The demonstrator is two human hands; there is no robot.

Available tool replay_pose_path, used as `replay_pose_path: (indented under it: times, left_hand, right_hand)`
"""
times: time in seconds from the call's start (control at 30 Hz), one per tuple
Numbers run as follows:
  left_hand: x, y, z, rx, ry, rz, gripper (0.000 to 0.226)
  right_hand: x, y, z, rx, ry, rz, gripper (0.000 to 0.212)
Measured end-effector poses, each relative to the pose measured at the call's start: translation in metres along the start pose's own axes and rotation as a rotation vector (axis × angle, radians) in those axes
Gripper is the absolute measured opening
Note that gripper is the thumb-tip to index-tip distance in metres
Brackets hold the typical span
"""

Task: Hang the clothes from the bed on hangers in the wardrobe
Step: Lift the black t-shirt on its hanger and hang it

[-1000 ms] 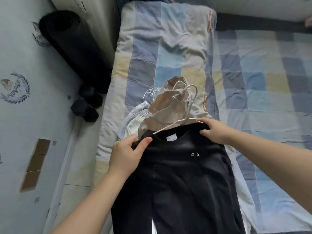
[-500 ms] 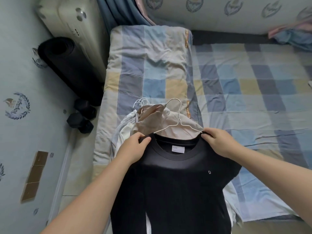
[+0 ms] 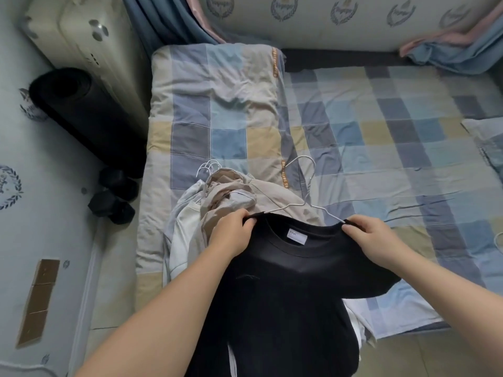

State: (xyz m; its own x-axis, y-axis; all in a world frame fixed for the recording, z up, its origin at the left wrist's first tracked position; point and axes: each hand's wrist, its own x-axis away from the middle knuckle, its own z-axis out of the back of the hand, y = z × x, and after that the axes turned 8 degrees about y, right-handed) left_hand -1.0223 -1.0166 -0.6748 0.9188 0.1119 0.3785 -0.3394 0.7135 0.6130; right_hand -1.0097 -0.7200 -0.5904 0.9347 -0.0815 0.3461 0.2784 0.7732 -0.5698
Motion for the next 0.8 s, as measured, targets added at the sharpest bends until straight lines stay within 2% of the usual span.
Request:
replay_pose_path:
  times: [0.2,0.43,0.63,0.8]
  left_hand:
    - [0.052,0.024,0.025,0.188,0.079,-0.051,0.012]
    - [0.112,0.112,0.047,0.301,0.083,-0.236,0.006]
    - [0.167,0.219,0.02,0.306,0.051,-0.47,0.015]
    - [0.232,0.301,-0.029,0.308,0.005,-0.623,0.009]
  right_hand:
    - [0.048,-0.003,0.031,-0.128,0.115,0.009,0.016]
    - [0.126,0.009,0.094,-0.255,0.446,0.005,0.012]
    - [0.215,0.062,0.173,-0.29,0.691,-0.029,0.012]
    - [0.306,0.13,0.223,-0.329,0.893,-0.11,0.018]
